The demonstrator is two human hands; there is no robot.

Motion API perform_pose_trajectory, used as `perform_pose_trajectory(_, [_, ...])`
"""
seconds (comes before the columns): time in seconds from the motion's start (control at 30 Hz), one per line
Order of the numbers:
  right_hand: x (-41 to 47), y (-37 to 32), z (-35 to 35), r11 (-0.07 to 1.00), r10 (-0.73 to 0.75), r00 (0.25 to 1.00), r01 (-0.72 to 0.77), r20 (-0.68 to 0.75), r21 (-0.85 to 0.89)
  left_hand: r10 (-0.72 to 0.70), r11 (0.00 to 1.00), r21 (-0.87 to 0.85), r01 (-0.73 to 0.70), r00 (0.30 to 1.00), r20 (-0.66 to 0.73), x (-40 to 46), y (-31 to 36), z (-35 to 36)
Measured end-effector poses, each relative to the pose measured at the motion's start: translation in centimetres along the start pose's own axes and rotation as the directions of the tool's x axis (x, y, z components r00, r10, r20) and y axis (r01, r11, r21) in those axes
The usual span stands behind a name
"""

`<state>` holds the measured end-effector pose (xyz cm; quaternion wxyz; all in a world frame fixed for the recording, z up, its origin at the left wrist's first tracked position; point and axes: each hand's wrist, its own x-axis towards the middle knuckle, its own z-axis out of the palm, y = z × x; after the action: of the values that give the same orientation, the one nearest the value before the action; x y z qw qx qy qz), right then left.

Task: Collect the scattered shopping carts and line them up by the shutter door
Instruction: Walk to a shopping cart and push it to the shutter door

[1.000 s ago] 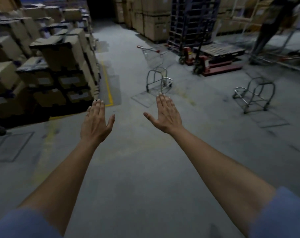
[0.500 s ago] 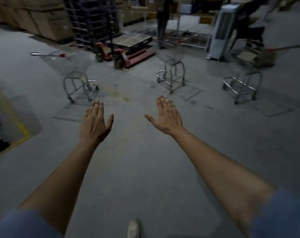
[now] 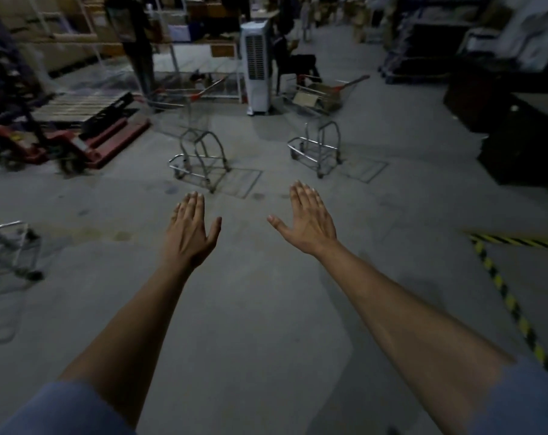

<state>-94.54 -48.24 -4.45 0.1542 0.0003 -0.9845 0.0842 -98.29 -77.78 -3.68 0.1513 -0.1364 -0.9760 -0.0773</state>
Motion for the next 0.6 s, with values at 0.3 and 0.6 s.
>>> perform_pose_trajectory(0.3, [5.7, 7.6, 1.9, 0.983, 0.173, 0.984, -0.175, -0.047, -0.046, 0.198, 0.977, -0.081, -0.197, 0.98, 0.005, 13.1, 4.7, 5.4])
perform_pose_trajectory(0.6, [16.5, 23.4, 4.2, 0.959, 0.266, 0.962, -0.27, -0.063, -0.087, 0.283, 0.954, -0.101, -0.281, 0.959, 0.01, 29.9, 15.9, 14.3])
